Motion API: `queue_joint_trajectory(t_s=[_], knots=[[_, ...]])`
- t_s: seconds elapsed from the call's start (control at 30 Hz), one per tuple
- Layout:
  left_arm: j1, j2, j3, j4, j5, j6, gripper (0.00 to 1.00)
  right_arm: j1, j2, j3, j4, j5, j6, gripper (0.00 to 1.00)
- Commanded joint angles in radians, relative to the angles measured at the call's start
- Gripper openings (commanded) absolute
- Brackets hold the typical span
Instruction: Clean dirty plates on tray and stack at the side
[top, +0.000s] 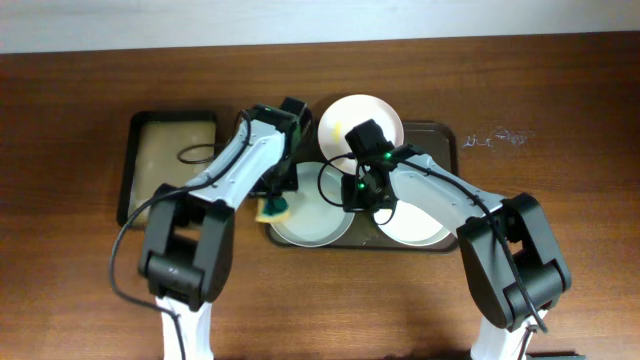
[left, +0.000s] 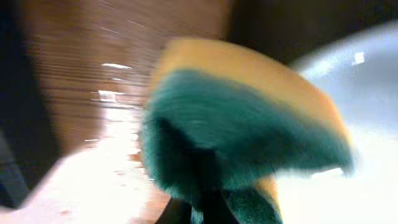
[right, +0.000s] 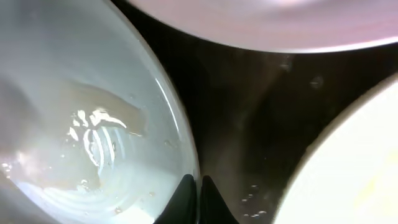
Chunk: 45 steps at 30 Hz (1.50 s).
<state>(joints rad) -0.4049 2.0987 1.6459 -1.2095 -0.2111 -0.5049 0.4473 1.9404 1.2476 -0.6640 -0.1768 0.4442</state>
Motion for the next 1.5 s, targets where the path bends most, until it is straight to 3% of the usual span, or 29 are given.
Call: queue_joint_trajectory(t_s=[0.0,0.13,0.27,0.43,0.57,0.77,0.9,1.1,1.37,1.47], knots=[[0.059,-0.186,0.031,0.002,-0.056,-0.052,0.00,-0.009,-0.019,0.019,-0.021,0.056,-0.022,0.04],[0.171,-0.355,0.031,0.000,0.103,-0.047,0.00,-0.008,-0.126,0.156,-0.156,0.114,-0.127,0.04],[0.293,-0.395,0.031,-0.043,0.107,-0.047,0.00,0.052,-0.170,0.346,-0.345,0.409,-0.168,0.04],[0.411,-0.395,0.031,-0.082,0.115,-0.048,0.00,0.181,-0.170,0.462,-0.429,0.780,-0.187,0.04],[0.470,-0.395,0.031,-0.094,0.120,-0.048,0.00,0.241,-0.170,0.462,-0.415,0.960,-0.218,0.04],[0.479,-0.395,0.031,-0.091,0.129,-0.048,0.00,0.286,-0.170,0.462,-0.278,1.001,-0.664,0.04],[0.479,-0.395,0.031,-0.086,0.129,-0.048,0.00,0.318,-0.170,0.462,-0.223,1.021,-0.815,0.04],[0.479,-0.394,0.031,-0.084,0.129,-0.048,0.00,0.401,-0.170,0.462,-0.070,1.304,-1.033,0.04],[0.479,-0.394,0.031,-0.083,0.129,-0.048,0.00,0.443,-0.170,0.462,-0.068,1.310,-1.038,0.04],[0.479,-0.395,0.031,-0.084,0.128,-0.048,0.00,0.419,-0.169,0.458,-0.062,1.218,-0.912,0.04]])
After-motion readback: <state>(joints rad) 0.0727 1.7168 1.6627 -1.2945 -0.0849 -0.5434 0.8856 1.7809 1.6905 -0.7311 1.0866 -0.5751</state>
